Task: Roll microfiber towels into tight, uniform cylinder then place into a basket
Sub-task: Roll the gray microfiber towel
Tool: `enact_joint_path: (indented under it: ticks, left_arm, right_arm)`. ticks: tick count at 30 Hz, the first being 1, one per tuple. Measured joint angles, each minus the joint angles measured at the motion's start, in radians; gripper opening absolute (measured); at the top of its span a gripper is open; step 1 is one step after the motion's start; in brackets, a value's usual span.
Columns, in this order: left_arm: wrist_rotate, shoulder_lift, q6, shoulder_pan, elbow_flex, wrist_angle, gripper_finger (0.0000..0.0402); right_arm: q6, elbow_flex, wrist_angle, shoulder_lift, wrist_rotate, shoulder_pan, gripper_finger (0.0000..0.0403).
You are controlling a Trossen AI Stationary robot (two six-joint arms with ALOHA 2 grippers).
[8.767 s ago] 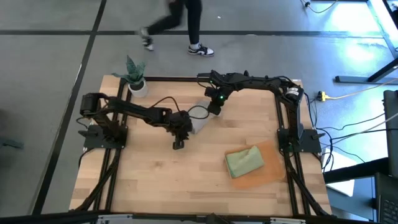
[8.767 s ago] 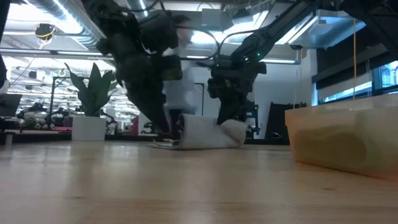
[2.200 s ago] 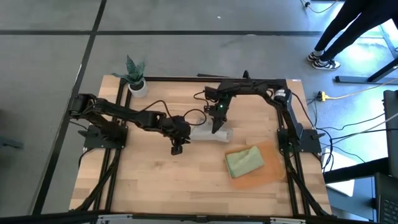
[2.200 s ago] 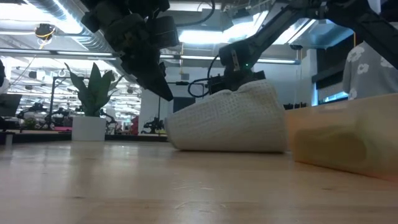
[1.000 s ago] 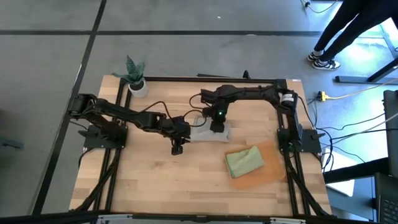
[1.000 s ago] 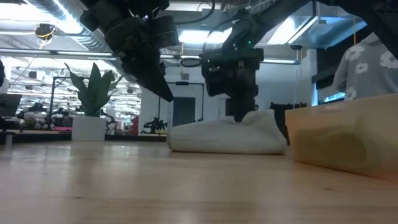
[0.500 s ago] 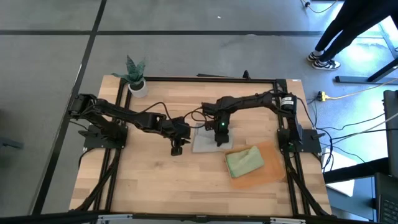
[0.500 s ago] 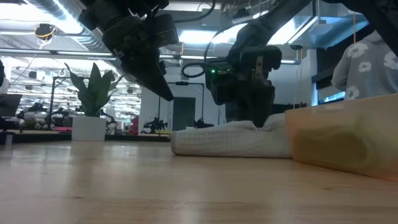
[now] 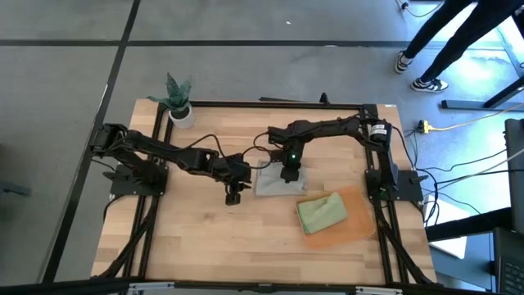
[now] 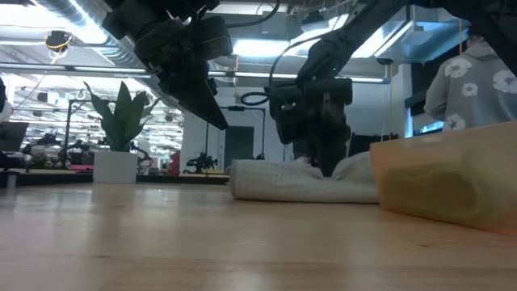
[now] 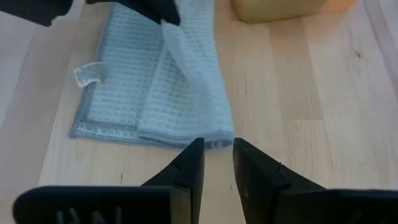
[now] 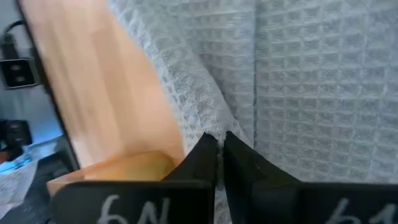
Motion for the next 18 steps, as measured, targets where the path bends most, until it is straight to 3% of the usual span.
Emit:
enact_joint_path:
  ticks: [10,18]
  left_arm:
    - [0.0,0.002,0.0,-0.003,0.0,0.053,0.0076]
    - [0.084,0.158,0.019,-0.029,0.0,0.262,0.0076]
  right_arm:
    - [-0.001,0.0,0.001,0.0,0.084,-0.01,0.0016]
    - [0.0,0.0,0.004,0.0,0.063,-0.01,0.0016]
